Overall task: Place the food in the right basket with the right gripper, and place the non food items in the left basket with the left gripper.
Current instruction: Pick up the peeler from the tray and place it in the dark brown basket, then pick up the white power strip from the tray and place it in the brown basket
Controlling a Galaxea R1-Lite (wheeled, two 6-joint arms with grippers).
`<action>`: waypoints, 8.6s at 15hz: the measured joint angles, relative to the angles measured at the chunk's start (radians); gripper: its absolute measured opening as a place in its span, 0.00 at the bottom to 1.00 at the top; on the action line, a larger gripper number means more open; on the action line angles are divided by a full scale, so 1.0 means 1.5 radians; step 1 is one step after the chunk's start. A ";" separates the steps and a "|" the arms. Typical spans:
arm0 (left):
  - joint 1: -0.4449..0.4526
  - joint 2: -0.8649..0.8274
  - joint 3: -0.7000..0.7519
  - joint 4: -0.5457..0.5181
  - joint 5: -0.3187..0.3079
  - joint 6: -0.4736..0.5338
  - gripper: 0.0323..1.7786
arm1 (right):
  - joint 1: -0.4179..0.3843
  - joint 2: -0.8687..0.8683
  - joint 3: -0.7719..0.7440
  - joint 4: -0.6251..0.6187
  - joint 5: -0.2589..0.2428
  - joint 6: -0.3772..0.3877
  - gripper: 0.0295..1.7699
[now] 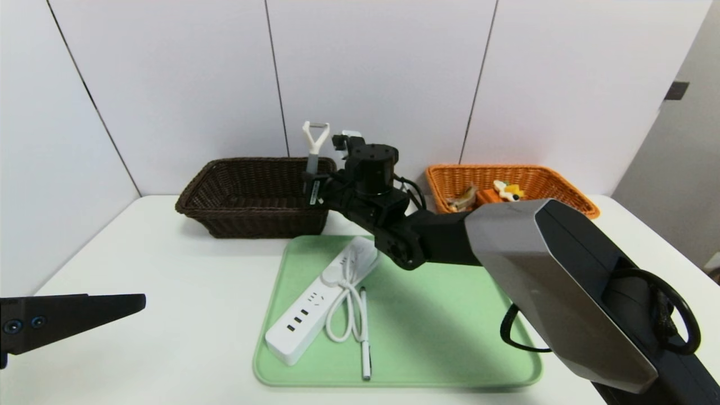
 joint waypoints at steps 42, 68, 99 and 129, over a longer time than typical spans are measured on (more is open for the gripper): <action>-0.347 0.651 -0.538 0.198 0.164 -0.344 0.95 | -0.300 -0.705 0.418 0.861 0.003 0.339 0.96; -0.360 0.819 -0.649 0.301 0.180 -0.379 0.95 | -0.362 -0.697 0.438 0.830 0.011 0.302 0.96; -0.327 0.854 -0.653 0.262 0.188 -0.366 0.03 | -0.365 -0.647 0.439 0.822 0.026 0.283 0.96; -0.396 0.535 -0.653 0.241 0.227 -0.146 0.03 | -0.375 -0.652 0.430 0.823 0.032 0.268 0.97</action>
